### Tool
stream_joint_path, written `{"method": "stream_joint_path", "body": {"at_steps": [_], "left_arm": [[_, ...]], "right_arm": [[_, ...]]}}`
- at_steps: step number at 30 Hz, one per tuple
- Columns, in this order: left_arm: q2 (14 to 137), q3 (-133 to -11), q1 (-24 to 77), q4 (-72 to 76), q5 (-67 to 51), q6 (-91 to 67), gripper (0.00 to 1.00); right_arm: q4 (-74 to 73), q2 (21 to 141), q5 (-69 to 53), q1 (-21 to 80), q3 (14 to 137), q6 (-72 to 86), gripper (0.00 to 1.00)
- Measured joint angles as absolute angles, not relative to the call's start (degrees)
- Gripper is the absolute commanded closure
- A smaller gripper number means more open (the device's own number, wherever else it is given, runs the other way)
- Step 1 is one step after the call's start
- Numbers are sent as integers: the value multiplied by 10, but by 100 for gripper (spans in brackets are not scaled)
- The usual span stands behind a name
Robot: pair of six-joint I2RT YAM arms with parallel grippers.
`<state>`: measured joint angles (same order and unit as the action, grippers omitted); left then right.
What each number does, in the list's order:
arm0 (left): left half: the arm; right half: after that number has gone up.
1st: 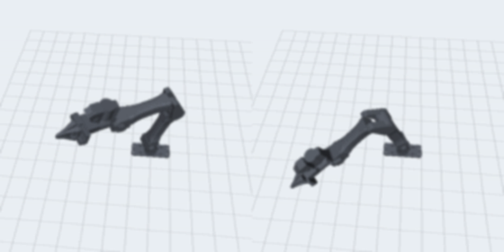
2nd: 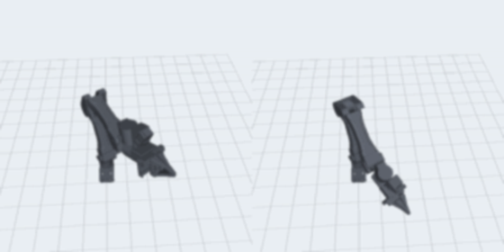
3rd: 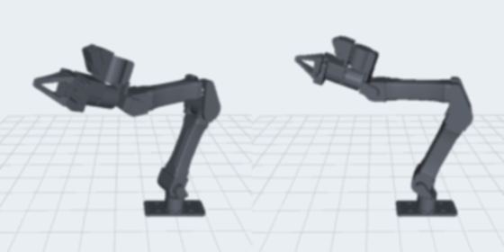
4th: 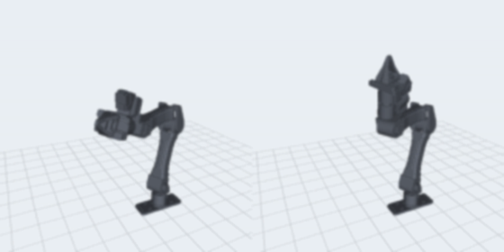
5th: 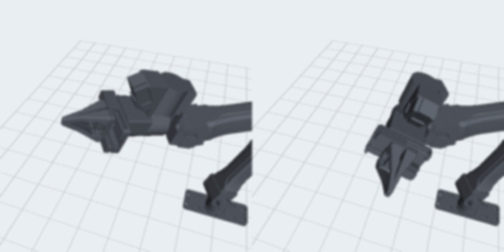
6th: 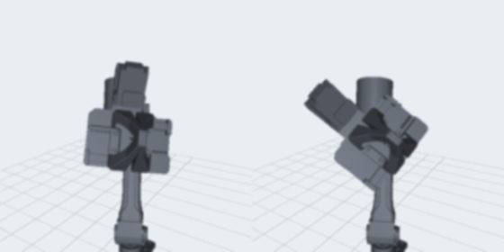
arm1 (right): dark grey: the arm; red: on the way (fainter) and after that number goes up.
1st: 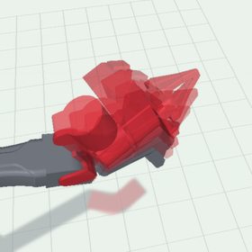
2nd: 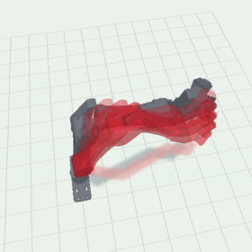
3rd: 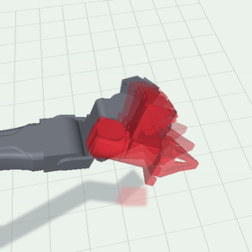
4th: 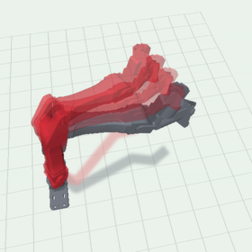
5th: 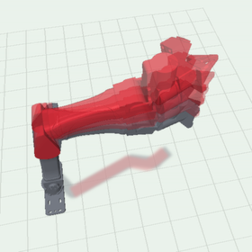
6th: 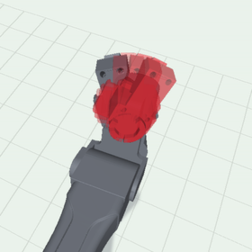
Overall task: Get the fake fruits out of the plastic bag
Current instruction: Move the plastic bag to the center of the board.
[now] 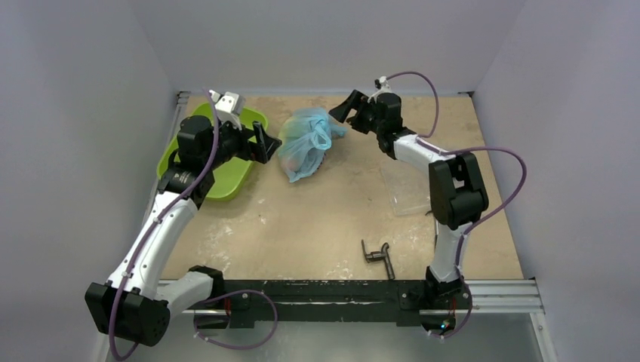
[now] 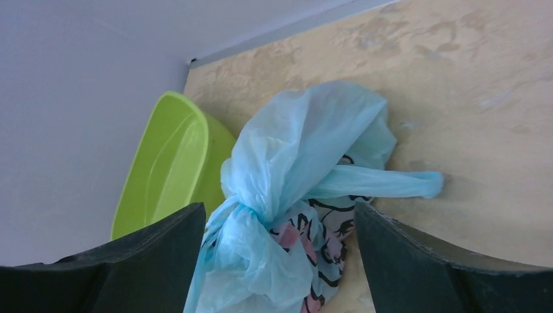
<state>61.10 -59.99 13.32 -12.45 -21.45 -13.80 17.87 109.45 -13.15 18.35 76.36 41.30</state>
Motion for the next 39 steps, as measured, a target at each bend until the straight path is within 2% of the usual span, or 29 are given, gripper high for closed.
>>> {"method": "stream_joint_path", "body": {"at_steps": [2,5,9,11,16,26,27,30,33,35,39], "left_arm": [[616,-600,133,-124,-218,-138,3],[622,-600,133,-125,-223,-138,4],[626,-600,133,-125,-229,-138,5],[630,-600,134,-125,-230,-138,5],[654,-601,136,-129,-238,-139,5],[710,-617,152,-175,-263,-139,7],[710,-617,156,-180,-265,-138,6],[701,-617,170,-199,-267,-136,5],[683,-623,181,-236,-268,-140,6],[673,-635,183,-260,-276,-142,7],[632,-642,187,-294,-288,-135,10]], "right_arm": [[199,1127,-169,185,779,432,32],[230,1172,-225,188,792,456,65],[277,1207,-297,191,781,496,76],[311,1203,-324,192,752,507,86],[361,1162,-379,208,666,506,100],[357,998,-401,335,494,452,100],[356,981,-401,349,477,451,97],[316,932,-393,369,451,432,72],[224,888,-352,363,465,385,59],[168,870,-325,359,489,357,54],[86,843,-263,358,534,318,52]]}}
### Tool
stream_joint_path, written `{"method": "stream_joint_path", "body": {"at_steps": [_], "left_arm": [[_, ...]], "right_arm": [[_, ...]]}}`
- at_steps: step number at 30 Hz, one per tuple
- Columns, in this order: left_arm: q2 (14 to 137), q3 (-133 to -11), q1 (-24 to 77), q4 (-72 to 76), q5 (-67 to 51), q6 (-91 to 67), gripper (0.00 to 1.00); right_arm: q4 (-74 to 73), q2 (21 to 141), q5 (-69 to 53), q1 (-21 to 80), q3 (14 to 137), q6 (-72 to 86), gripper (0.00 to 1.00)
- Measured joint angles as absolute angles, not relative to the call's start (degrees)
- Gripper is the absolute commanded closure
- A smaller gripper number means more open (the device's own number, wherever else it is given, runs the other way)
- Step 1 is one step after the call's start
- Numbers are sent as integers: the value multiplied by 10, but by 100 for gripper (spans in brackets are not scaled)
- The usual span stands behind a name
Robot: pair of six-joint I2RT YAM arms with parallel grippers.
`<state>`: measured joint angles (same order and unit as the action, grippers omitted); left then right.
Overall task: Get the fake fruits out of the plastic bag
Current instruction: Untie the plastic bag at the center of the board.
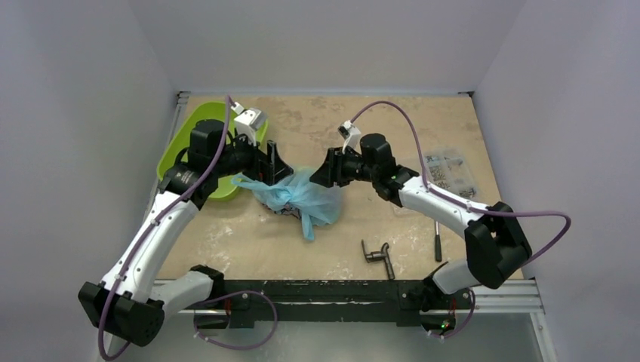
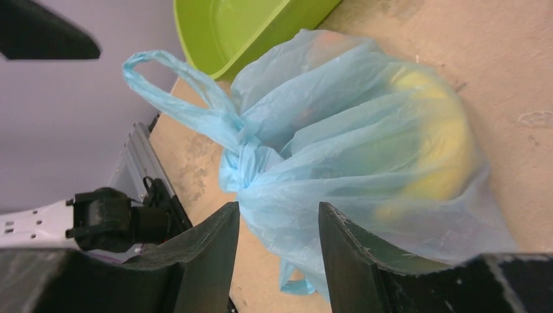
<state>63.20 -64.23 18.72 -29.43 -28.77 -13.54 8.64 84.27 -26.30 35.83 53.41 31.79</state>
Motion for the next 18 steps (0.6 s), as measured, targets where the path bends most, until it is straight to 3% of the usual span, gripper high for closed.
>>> {"method": "stream_joint_path", "body": {"at_steps": [2,4,9,18], "left_arm": [[610,-641,198,-309,-281,-122,14],[592,-633,212,-311,-271,-108,16],[537,-555,242,-302,-246,-63,16],[520,-532,286,-314,-200,-20,17]], "right_arm": [[70,839,-246,359,543,324,47],[70,839,-230,362,541,353,28],[86,814,-150,399,476,471,12],[50,807,-52,447,476,692,13]]}}
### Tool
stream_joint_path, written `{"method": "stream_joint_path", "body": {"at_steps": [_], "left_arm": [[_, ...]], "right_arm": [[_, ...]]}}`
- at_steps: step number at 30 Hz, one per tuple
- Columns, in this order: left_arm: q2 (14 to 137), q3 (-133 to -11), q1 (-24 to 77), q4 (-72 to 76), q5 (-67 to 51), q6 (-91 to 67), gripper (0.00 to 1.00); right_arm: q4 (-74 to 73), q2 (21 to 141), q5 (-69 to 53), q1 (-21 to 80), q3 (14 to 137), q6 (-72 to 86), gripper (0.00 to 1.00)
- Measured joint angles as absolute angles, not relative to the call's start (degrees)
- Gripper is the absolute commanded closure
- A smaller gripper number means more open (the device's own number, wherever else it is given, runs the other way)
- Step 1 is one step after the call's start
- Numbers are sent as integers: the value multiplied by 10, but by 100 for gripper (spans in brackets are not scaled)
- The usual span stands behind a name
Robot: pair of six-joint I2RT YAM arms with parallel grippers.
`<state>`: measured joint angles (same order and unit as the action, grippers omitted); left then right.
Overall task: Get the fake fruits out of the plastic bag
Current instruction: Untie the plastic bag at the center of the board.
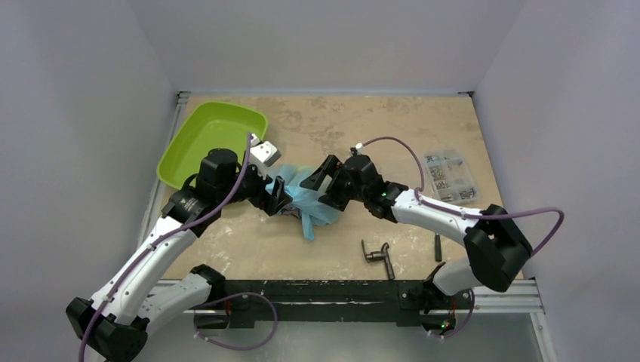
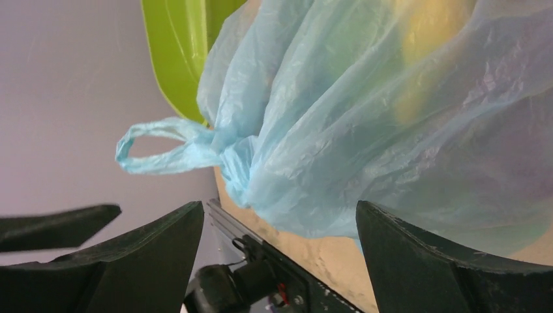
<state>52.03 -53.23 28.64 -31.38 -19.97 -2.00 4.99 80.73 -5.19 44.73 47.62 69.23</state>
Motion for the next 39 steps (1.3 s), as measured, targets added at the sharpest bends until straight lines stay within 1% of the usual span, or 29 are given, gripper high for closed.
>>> {"method": "stream_joint_path", "body": {"at_steps": [5,10,12,13,14,17,18,19,25,28,31,37,38,39], "left_arm": [[520,-532,293,-314,-191,-18,17],[517,-532,300,-315,-182,-17,17],[516,-533,303,-315,-181,-17,17],[516,-532,305,-316,-179,-17,17],[517,-532,306,-317,-177,-14,18],[521,-533,314,-325,-168,-4,18],[525,-533,318,-327,-162,-1,19],[529,-533,321,-329,-160,2,20],[571,-534,339,-349,-133,13,30],[606,-538,342,-360,-112,13,38],[633,-544,343,-369,-85,12,39],[680,-568,343,-388,-40,11,38],[688,-572,343,-388,-34,11,38],[695,-575,343,-388,-29,11,41]], "right_arm": [[13,859,-38,465,509,787,15],[-15,864,-3,508,516,850,22],[-13,870,2,515,517,868,28],[-13,875,6,516,519,873,36],[-14,883,10,516,523,877,51],[-11,901,22,516,528,886,75],[-10,903,24,516,528,888,91],[-6,904,24,515,527,889,99],[65,904,21,513,500,900,100],[90,901,20,513,482,902,100],[102,886,20,513,469,902,100],[112,854,18,512,462,901,100],[113,853,18,512,462,900,100],[114,852,17,513,462,900,100]]}}
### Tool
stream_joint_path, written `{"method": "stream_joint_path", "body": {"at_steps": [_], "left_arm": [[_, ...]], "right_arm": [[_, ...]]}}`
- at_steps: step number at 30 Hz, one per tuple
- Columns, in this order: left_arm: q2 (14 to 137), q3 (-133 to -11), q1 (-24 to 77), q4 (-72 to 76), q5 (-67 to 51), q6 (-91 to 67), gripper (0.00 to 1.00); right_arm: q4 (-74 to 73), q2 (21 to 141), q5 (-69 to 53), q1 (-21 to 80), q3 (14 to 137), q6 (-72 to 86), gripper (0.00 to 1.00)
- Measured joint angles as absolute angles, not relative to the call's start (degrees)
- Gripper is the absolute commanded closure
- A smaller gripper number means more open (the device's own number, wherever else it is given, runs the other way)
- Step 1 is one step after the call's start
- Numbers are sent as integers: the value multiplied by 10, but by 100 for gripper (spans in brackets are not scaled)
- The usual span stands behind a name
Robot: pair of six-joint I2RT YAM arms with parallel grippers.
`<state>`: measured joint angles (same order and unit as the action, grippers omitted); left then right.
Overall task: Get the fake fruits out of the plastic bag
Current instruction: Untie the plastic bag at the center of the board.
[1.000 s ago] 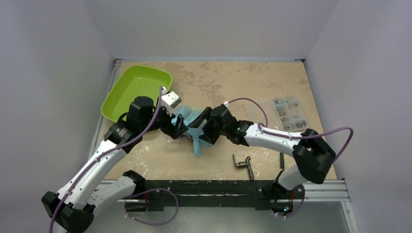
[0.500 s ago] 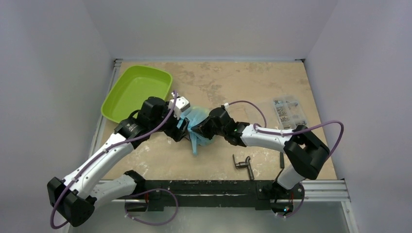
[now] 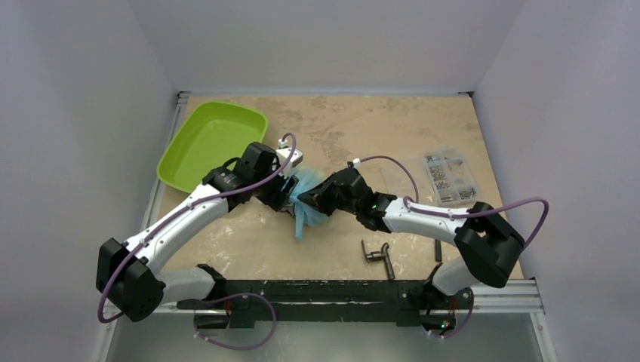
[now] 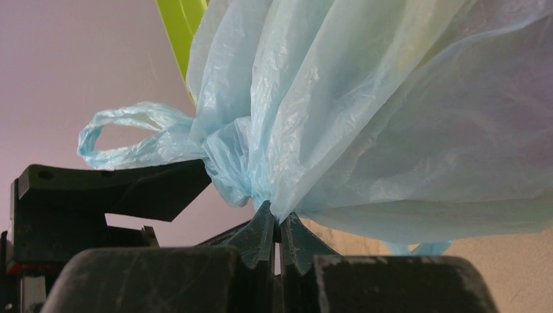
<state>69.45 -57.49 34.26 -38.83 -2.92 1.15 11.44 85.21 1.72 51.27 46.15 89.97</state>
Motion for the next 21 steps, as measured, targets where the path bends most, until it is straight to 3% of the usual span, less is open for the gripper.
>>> {"method": "stream_joint_path", "body": {"at_steps": [2,6,13,19,21], "left_arm": [[709,-582,343,-389,-17,11,53],[730,-596,343,-397,21,6,100],[730,-609,332,-409,66,-19,100],[677,-591,311,-385,-13,-21,100],[673,-591,311,-386,-42,-21,100]], "right_arm": [[116,851,15,513,459,899,100],[116,849,13,513,456,894,100],[137,786,-9,438,401,843,100],[102,740,-20,337,384,604,99],[88,725,-32,341,387,528,85]]}}
